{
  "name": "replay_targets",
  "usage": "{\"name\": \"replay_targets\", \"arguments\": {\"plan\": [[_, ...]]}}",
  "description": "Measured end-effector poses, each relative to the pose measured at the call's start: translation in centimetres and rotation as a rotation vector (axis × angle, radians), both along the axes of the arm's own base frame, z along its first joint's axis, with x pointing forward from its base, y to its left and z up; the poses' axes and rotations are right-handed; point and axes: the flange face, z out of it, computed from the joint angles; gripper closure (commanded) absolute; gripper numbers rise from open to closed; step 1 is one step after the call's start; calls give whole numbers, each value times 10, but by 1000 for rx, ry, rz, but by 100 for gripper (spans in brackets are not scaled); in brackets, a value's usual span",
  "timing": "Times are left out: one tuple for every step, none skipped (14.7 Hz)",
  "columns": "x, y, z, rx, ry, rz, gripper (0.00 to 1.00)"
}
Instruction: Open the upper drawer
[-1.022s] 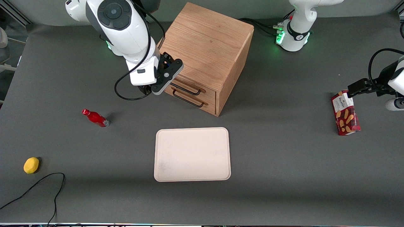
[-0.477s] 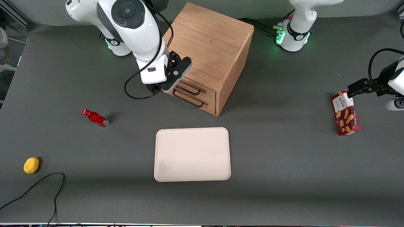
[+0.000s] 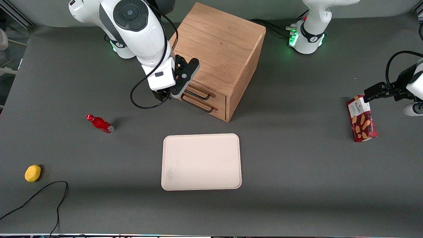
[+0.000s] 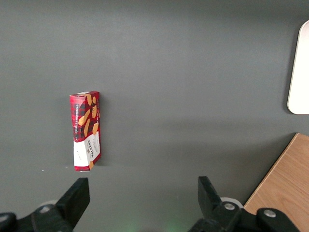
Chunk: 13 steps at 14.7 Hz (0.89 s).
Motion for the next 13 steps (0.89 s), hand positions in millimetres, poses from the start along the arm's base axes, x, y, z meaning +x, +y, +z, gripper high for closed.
{"name": "replay_targets", "arguments": {"plan": [[1, -1, 0, 8, 4, 14, 0], [2, -3, 0, 14, 6, 26, 0], [3, -4, 0, 21, 9, 34, 0], [3, -4, 0, 27, 12, 44, 0], [4, -5, 0, 31, 14, 55, 0], [4, -5, 0, 33, 14, 64, 0], [4, -5, 0, 35, 15, 67, 0], [5, -5, -1, 38, 18, 66, 0], [5, -5, -1, 46, 24, 63, 0], [5, -5, -1, 52, 30, 61, 0], [4, -4, -1, 58, 34, 60, 0], [4, -4, -2, 62, 38, 60, 0], [4, -3, -3, 63, 44, 59, 0]]}}
